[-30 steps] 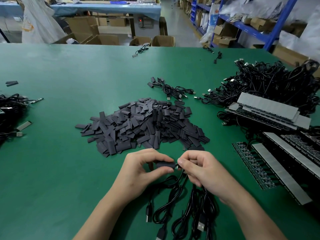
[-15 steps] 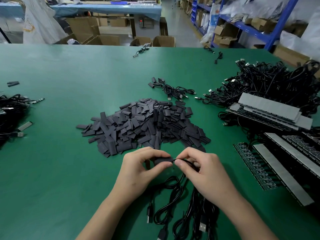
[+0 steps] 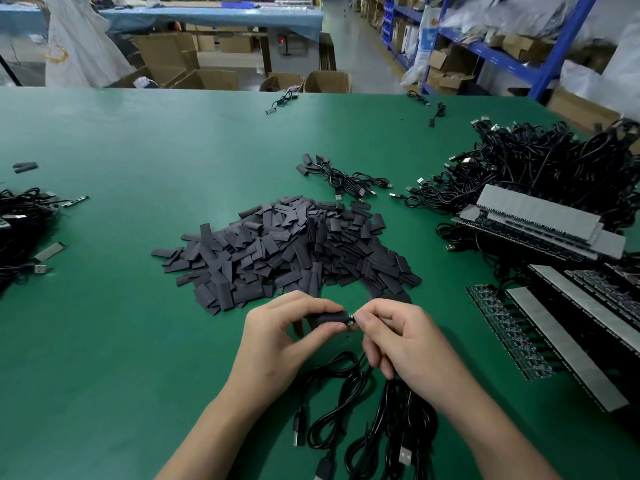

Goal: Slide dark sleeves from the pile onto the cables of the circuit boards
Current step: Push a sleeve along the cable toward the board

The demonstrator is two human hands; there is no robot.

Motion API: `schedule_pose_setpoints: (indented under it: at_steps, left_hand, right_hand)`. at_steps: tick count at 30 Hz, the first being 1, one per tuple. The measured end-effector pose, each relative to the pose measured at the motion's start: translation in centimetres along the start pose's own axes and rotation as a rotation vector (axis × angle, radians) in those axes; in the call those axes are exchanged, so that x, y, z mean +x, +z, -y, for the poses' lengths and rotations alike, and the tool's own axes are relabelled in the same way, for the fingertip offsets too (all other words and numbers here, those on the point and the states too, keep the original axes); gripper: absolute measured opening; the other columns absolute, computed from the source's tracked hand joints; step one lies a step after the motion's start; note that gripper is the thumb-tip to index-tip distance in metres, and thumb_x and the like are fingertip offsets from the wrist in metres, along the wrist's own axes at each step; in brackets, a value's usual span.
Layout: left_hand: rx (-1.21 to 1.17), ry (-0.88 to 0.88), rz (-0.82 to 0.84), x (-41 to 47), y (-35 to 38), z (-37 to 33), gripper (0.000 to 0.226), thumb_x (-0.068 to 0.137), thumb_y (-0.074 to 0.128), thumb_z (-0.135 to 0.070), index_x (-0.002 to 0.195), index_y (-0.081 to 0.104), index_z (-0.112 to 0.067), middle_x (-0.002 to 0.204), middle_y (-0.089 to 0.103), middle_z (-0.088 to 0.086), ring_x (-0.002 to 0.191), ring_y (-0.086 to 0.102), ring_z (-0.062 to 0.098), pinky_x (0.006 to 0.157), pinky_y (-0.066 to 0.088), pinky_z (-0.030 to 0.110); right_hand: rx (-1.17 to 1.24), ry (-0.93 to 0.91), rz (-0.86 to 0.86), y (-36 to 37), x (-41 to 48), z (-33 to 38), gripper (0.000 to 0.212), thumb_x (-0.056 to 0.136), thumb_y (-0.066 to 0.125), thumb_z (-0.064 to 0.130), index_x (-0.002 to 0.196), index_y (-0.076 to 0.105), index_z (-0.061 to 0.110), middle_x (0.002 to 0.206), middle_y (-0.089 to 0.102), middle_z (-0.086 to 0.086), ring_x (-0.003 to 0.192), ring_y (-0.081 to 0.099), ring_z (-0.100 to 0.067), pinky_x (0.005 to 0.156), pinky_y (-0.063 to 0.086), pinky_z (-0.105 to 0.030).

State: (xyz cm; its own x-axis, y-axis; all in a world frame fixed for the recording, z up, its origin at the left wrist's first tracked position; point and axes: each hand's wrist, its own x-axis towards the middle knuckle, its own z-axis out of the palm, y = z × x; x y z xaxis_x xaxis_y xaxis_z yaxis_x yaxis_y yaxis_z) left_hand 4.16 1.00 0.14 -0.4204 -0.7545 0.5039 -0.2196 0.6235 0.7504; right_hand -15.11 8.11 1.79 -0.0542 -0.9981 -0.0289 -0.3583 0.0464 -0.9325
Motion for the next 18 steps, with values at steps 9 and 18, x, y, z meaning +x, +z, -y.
schedule_pose_setpoints:
  at_steps: [9, 18]
  left_hand:
    - [0.049, 0.072, -0.009, 0.05, 0.02, -0.17, 0.018, 0.083, 0.083, -0.026, 0.098, 0.081, -0.016, 0.093, 0.074, -0.014, 0.086, 0.071, 0.007, 0.077, 0.055, 0.022]
    - [0.042, 0.089, -0.002, -0.02, -0.06, -0.09, 0.02, 0.085, 0.081, -0.03, 0.099, 0.081, -0.016, 0.094, 0.075, -0.012, 0.086, 0.072, 0.007, 0.077, 0.057, 0.024]
  right_hand:
    - [0.16, 0.046, 0.052, 0.07, 0.15, -0.57, 0.02, 0.105, 0.058, 0.032, 0.091, 0.071, 0.029, 0.056, 0.05, 0.008, 0.048, 0.037, -0.007, 0.046, 0.032, -0.016]
    - [0.159, 0.062, 0.053, 0.28, 0.29, -1.01, 0.022, 0.106, 0.055, 0.034, 0.092, 0.071, 0.026, 0.056, 0.038, 0.012, 0.048, 0.029, -0.008, 0.045, 0.025, -0.022]
